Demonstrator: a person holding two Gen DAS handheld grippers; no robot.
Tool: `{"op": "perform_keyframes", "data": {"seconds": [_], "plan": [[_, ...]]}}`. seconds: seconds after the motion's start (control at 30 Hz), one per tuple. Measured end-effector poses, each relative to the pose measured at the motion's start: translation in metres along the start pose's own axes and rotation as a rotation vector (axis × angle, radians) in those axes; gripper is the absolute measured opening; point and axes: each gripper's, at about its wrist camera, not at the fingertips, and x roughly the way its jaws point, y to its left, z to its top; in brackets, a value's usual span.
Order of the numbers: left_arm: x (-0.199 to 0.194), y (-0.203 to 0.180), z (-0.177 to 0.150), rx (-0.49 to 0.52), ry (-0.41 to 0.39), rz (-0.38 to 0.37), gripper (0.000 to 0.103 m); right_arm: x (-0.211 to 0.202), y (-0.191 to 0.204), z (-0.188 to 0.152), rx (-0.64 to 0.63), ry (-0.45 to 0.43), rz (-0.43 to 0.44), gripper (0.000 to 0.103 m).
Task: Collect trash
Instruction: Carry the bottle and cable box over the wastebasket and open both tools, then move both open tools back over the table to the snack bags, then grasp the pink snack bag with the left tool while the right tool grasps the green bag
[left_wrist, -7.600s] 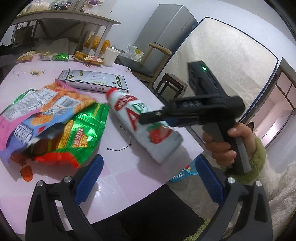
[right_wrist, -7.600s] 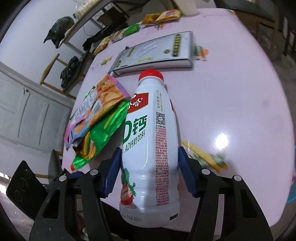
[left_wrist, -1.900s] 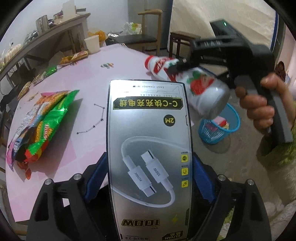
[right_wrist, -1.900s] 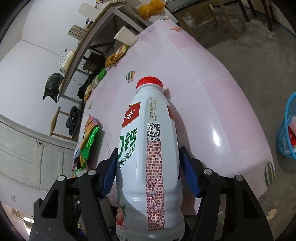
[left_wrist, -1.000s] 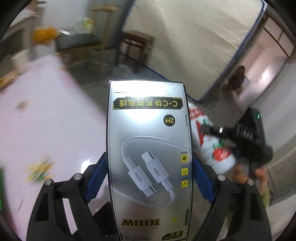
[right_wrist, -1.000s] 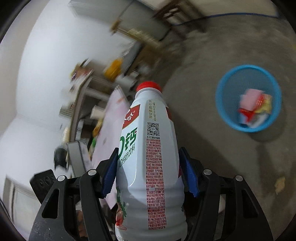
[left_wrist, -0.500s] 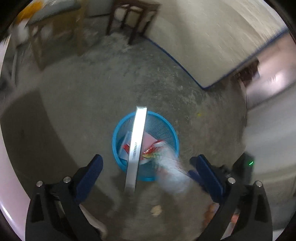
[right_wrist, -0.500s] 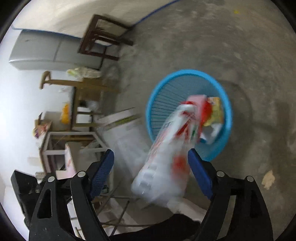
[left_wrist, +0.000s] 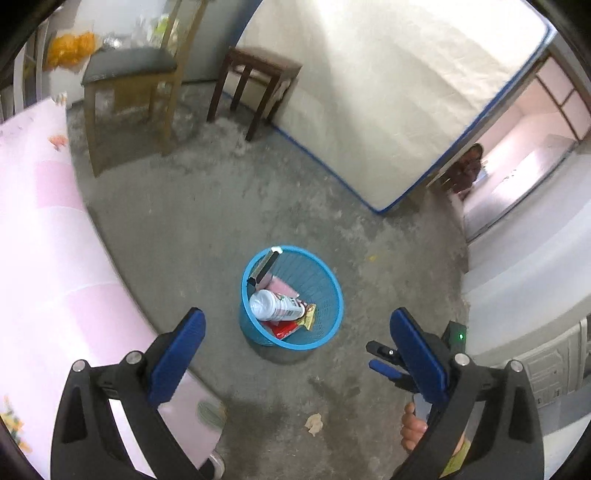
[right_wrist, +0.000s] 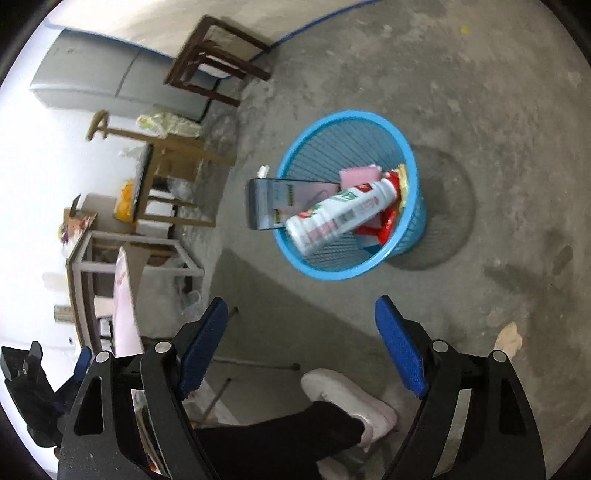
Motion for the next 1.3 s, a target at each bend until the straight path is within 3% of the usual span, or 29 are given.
{"op": "perform_keyframes", "data": {"seconds": [0.13, 0.3, 0.43, 0.57, 0.67, 0.87, 0.97, 1.13, 1.3], "plan": [[-0.057, 0.011, -0.021, 0.007, -0.145, 0.007, 0.098, -0.007, 0.022, -0.009, -0.02, 0.039, 0.114, 0.079], [-0.131, 0.039, -0.066, 0.022, -0.277, 0.102, 0.098, -0.004, 0.086, -0.03, -0.131, 0.128, 0.252, 0.079], [-0.197, 0.076, -0.111, -0.036, -0.407, 0.253, 0.098, 0.004, 0.144, -0.055, -0.247, 0.225, 0.354, 0.079], [-0.259, 0.119, -0.164, -0.158, -0.548, 0.442, 0.098, 0.024, 0.217, -0.097, -0.383, 0.351, 0.443, 0.079], [-0.285, 0.14, -0.196, -0.206, -0.59, 0.557, 0.098, 0.048, 0.259, -0.137, -0.455, 0.464, 0.47, 0.079], [-0.304, 0.164, -0.233, -0.178, -0.577, 0.783, 0.098, 0.111, 0.327, -0.236, -0.605, 0.713, 0.429, 0.074], [-0.295, 0.168, -0.237, -0.053, -0.531, 0.949, 0.097, 0.143, 0.347, -0.277, -0.647, 0.794, 0.368, 0.07], [-0.273, 0.183, -0.24, 0.089, -0.412, 1.12, 0.084, 0.166, 0.356, -0.316, -0.694, 0.833, 0.295, 0.067], [-0.26, 0.205, -0.24, 0.136, -0.331, 1.165, 0.076, 0.18, 0.37, -0.326, -0.704, 0.836, 0.265, 0.061]]}}
